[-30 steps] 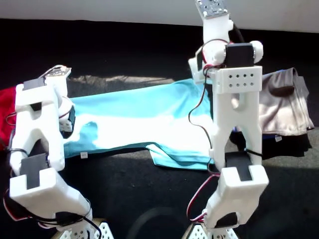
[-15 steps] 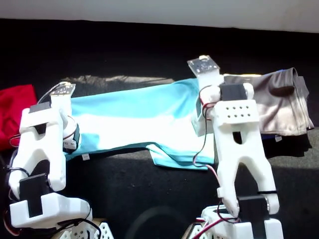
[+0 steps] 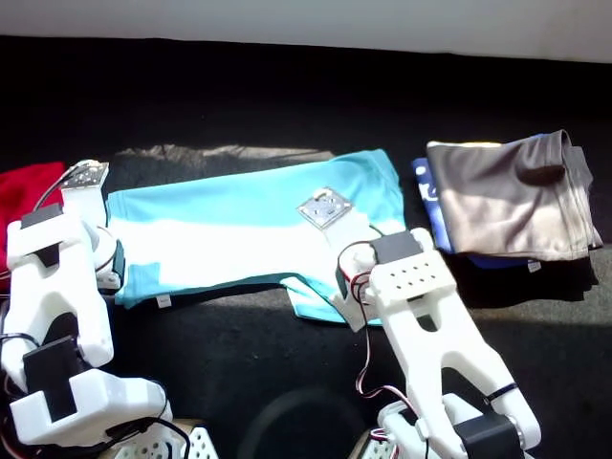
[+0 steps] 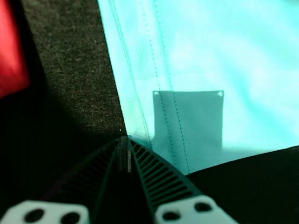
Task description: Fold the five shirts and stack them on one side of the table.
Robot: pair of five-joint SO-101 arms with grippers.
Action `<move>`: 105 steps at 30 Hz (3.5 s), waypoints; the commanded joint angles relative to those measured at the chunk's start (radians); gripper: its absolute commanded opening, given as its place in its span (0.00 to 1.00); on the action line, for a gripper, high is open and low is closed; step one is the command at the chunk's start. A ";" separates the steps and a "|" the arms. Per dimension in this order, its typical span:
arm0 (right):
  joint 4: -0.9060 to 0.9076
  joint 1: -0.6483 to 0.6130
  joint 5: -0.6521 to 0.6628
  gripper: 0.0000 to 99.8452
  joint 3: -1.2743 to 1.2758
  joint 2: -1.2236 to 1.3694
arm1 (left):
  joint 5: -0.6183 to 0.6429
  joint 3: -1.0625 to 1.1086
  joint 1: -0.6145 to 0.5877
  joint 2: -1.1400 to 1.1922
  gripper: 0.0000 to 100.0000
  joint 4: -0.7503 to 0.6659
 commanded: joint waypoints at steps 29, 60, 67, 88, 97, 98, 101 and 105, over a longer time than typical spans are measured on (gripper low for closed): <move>-0.329 0.027 0.009 0.01 0.035 0.228 | -0.002 0.186 -0.007 -0.042 0.01 -0.161; -0.124 -0.041 0.006 0.06 -0.148 0.239 | -0.002 0.186 -0.005 -0.042 0.01 -0.161; -0.143 -0.039 0.005 0.01 -0.142 0.228 | -0.002 0.186 -0.005 -0.042 0.01 -0.161; -0.031 -0.213 0.005 0.01 -0.108 0.038 | -0.002 0.186 -0.005 -0.042 0.01 -0.161; -0.042 -0.180 0.005 0.02 -0.073 0.041 | -0.002 0.188 -0.005 -0.042 0.01 -0.161; -0.044 -0.162 0.005 0.04 -0.068 0.041 | -0.002 0.188 -0.005 -0.042 0.01 -0.161; -0.042 -0.084 0.005 0.12 -0.073 0.031 | -0.002 0.188 -0.005 -0.042 0.01 -0.161; -0.021 0.010 0.020 0.15 -0.130 0.028 | -0.002 0.188 -0.005 -0.042 0.01 -0.161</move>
